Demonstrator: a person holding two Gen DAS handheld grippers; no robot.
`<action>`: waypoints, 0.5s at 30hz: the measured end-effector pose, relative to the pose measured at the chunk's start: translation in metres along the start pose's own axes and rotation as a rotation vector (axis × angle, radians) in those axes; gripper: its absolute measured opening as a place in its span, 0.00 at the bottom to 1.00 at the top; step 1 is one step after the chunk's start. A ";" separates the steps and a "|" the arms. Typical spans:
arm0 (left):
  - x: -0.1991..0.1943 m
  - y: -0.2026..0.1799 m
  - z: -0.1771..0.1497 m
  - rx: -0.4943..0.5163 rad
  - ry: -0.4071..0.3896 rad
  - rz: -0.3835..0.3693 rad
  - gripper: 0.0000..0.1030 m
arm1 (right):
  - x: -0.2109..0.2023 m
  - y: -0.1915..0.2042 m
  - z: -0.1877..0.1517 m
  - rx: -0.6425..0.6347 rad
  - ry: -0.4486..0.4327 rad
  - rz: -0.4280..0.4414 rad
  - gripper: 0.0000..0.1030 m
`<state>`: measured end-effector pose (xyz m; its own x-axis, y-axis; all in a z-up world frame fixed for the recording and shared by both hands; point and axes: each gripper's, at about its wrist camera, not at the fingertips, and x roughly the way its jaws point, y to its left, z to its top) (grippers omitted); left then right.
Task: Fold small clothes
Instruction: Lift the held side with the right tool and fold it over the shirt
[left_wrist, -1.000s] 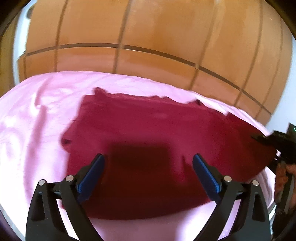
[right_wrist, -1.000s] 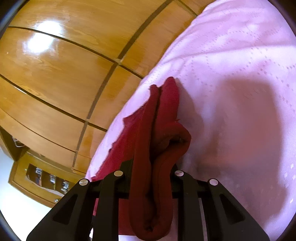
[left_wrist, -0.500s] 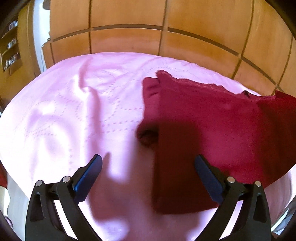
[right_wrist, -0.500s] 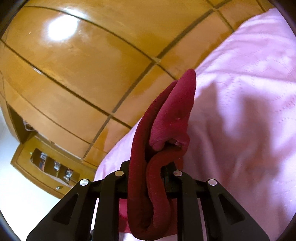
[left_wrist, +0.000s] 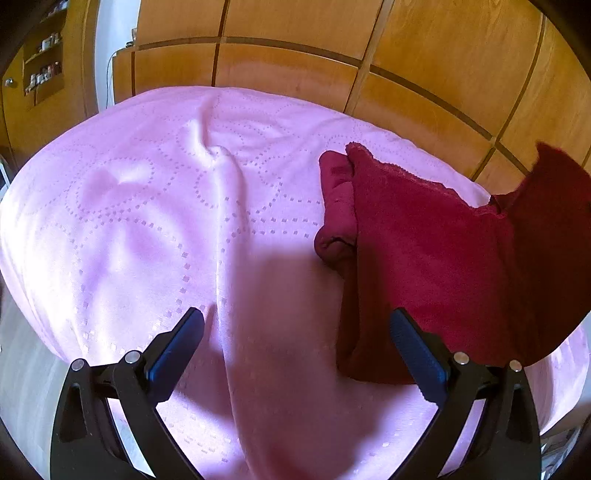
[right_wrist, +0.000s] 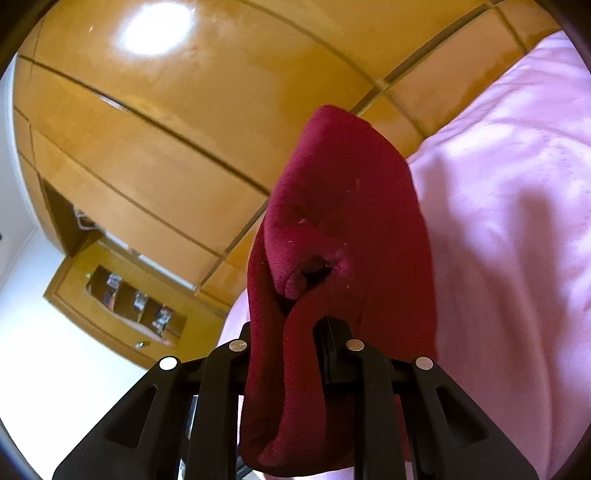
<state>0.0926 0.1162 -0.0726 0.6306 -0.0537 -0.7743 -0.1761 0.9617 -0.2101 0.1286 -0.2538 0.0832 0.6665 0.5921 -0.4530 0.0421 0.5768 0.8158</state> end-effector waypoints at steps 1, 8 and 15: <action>0.000 0.000 0.000 -0.004 -0.001 -0.005 0.97 | 0.005 0.004 -0.001 -0.005 0.014 0.012 0.18; 0.001 0.010 -0.001 -0.041 0.015 0.011 0.97 | 0.046 0.018 -0.021 0.008 0.118 0.088 0.18; -0.002 0.023 -0.003 -0.078 0.014 0.027 0.97 | 0.096 0.031 -0.050 0.029 0.232 0.136 0.18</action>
<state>0.0850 0.1379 -0.0773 0.6146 -0.0322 -0.7882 -0.2516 0.9390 -0.2346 0.1566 -0.1510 0.0474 0.4789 0.7782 -0.4063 -0.0126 0.4688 0.8832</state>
